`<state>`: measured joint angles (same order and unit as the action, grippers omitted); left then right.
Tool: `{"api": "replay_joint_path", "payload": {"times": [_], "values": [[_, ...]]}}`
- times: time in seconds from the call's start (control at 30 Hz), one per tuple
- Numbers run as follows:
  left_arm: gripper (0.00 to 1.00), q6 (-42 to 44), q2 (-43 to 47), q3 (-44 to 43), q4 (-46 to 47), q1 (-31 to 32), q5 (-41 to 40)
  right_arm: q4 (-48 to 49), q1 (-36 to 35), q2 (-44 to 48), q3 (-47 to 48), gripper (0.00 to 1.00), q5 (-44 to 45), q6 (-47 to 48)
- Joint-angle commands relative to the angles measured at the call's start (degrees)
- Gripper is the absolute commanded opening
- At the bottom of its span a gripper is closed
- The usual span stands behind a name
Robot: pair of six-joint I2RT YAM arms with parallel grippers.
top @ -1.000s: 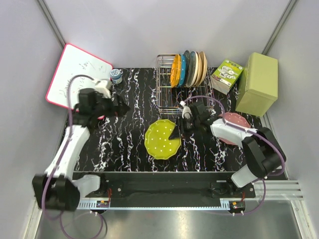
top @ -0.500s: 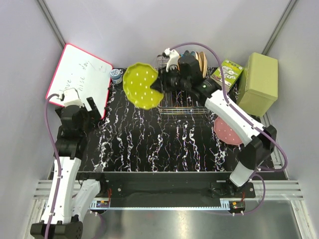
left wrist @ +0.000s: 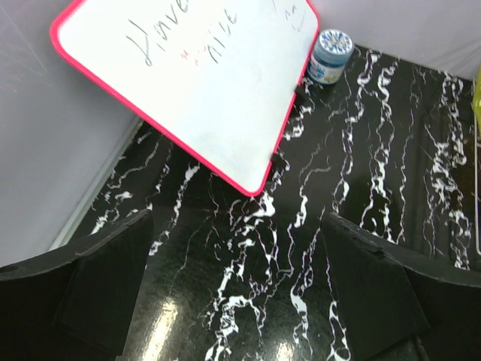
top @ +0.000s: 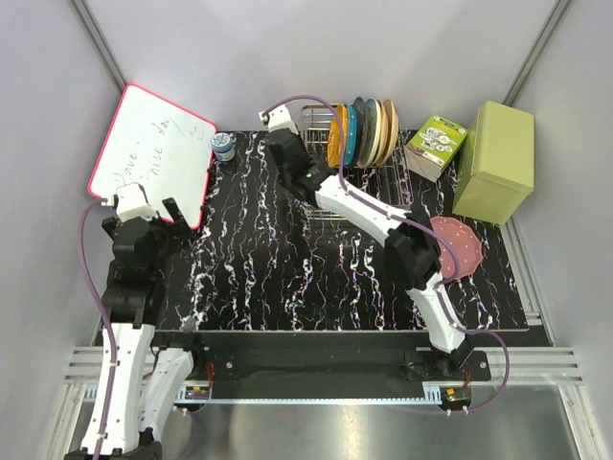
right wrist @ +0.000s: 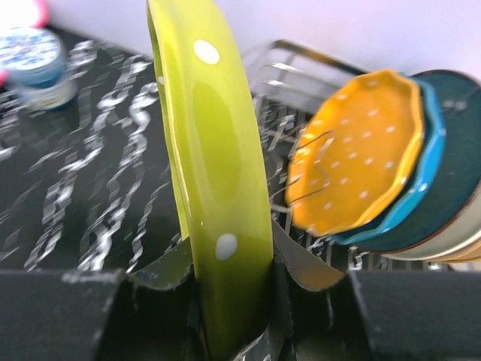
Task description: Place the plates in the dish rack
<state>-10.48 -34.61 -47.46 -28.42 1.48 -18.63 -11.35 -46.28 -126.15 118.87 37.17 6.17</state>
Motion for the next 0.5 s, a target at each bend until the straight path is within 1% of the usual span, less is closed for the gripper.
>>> {"api": "replay_joint_path", "payload": {"times": [0.0, 0.07, 0.23, 0.33, 0.37, 0.47], "values": [[0.99, -0.7, 0.2, 0.8, 1.5, 0.5, 4.4, 28.3, -0.5, 0.3, 6.3, 0.0, 18.5, 10.6], [0.99, -0.5, 0.0, 1.1, 1.7, 0.8, 5.6, 31.6, -0.4, -0.8, 6.5, 0.0, 19.0, 12.0], [0.99, -0.1, -0.4, 2.2, 2.6, 1.2, 7.0, 32.4, -0.6, -3.1, 9.7, 0.0, 19.5, 12.5], [0.99, -0.1, -0.5, 2.3, 2.6, 1.2, 7.6, 41.8, -0.5, -3.9, 8.8, 0.0, 22.5, 18.3], [0.99, -0.1, -0.5, 2.2, 2.6, 1.2, 7.6, 48.2, -0.6, -4.1, 7.4, 0.0, 23.4, 22.2], [0.99, 0.0, -0.5, 2.2, 2.6, 1.2, 7.6, 52.6, 0.2, -4.7, 5.9, 0.0, 24.8, 23.8]]}}
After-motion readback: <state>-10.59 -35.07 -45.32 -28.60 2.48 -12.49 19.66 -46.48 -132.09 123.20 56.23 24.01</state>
